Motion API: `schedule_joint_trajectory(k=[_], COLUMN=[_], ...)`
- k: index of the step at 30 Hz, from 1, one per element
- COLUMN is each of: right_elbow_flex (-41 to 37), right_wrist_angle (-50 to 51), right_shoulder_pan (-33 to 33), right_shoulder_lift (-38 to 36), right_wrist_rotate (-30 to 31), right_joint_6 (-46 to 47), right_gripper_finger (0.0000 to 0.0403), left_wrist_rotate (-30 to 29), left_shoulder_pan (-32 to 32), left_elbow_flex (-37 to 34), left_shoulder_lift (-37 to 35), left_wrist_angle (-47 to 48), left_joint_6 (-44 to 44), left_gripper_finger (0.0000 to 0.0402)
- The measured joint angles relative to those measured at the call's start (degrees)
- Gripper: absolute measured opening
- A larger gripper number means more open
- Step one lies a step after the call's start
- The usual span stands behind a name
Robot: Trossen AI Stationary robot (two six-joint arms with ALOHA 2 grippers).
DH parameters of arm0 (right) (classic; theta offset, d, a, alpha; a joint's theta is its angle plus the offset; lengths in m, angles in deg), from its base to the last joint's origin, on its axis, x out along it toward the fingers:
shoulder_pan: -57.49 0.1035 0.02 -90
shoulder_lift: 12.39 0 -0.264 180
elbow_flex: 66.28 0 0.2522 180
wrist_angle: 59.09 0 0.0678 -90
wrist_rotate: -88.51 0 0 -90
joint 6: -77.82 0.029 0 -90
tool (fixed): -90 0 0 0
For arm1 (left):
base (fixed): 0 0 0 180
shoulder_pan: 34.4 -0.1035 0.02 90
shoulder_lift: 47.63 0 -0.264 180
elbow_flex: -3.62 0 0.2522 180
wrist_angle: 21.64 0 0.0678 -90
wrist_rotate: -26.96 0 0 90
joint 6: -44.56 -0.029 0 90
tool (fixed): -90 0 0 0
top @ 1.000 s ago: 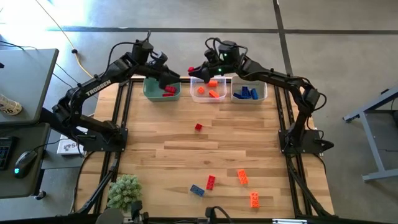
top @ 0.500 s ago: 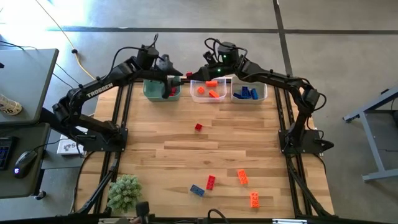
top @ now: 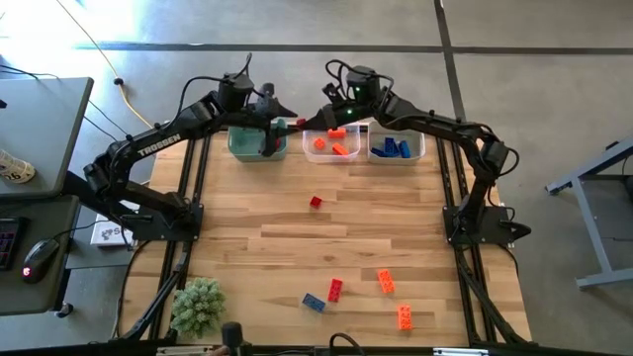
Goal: Sort & place blocks by color
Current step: Put the red game piece into the blue bin
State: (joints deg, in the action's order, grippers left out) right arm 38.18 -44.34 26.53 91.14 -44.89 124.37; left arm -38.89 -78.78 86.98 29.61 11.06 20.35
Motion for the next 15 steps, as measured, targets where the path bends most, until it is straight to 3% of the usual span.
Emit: schedule_joint_trajectory(k=[15], right_elbow_flex=[0.00], right_wrist_angle=[-3.24], right_shoulder_pan=[-0.17], right_shoulder_lift=[0.04], right_wrist_rotate=[-0.28], right_joint_6=[0.95], right_gripper_finger=[0.0114], left_wrist_rotate=[4.19], left_shoulder_pan=[0.31], left_elbow_flex=[-0.02], left_shoulder_lift=[-0.31], left_wrist_angle=[-4.60], left_joint_6=[2.37], left_gripper_finger=[0.0196])
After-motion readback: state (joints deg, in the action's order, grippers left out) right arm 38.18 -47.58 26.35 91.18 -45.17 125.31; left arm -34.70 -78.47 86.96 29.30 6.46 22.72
